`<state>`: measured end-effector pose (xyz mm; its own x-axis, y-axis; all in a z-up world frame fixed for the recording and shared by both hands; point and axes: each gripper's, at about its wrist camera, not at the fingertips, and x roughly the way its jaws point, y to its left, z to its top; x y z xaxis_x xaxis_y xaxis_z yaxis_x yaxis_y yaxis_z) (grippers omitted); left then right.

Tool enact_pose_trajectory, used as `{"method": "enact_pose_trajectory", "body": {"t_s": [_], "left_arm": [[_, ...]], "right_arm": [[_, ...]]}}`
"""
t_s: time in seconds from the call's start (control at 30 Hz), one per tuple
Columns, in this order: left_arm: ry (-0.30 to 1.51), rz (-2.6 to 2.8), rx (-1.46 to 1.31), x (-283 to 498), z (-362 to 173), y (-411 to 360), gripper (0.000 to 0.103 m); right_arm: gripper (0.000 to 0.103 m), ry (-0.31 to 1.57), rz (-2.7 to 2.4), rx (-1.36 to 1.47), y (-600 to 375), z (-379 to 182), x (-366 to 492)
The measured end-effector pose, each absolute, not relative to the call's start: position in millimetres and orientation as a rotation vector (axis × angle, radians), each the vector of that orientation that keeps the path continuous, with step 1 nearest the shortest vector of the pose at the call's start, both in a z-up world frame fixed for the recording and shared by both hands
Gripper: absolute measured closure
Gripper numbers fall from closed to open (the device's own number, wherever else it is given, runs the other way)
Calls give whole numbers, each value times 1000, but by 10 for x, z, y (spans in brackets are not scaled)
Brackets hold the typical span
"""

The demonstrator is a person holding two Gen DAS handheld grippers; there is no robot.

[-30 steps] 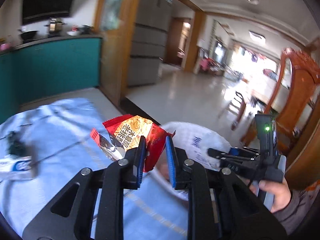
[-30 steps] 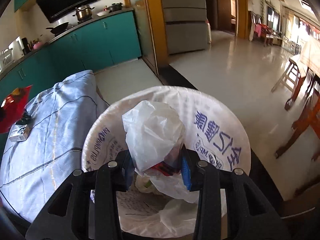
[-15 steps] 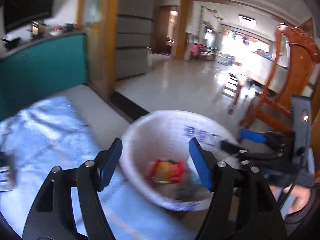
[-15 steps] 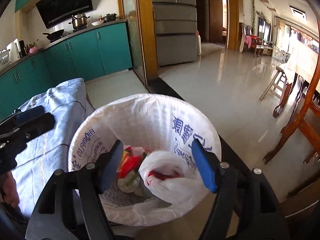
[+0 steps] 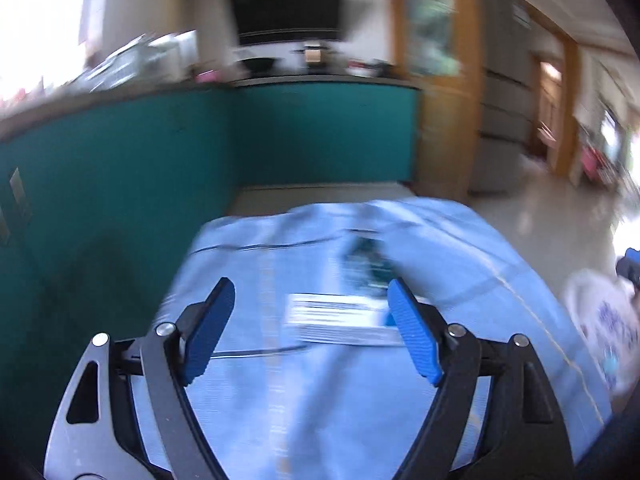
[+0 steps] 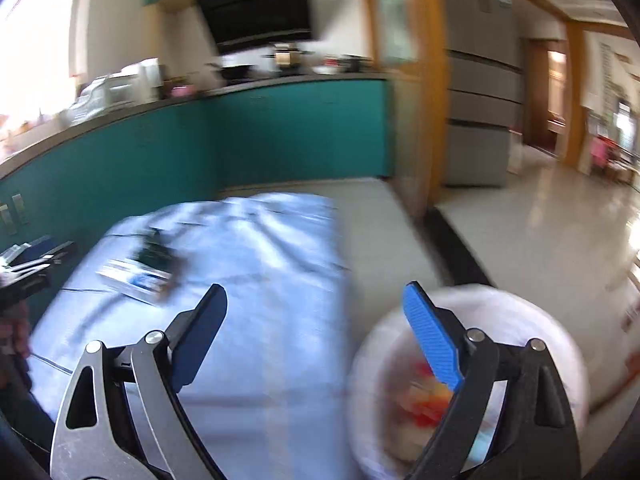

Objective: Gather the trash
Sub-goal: 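Grasp the dark green plastic bag with the right tool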

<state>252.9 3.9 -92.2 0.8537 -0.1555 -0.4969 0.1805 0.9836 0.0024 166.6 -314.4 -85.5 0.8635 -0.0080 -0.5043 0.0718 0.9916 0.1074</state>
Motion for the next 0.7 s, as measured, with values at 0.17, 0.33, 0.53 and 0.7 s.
{"method": "enact_pose_trajectory", "body": {"t_s": [0.17,0.33,0.53,0.7], "left_arm": [[543,-33,-3,2718,-982,483,24],[522,29,-1,2718,-966,666,21],[537,-1,-7,2762,-1010,698,18],[585,-95,-45,2925,-1123,666,17]], "right_arm": [[15,552,196,106,-2380,-868,2484],[15,642,208,49,-1803,-1144,3204],[16,815,190,12,-1486,-1535,3690],[54,844,275,57,-1568,-1618,3587]]}}
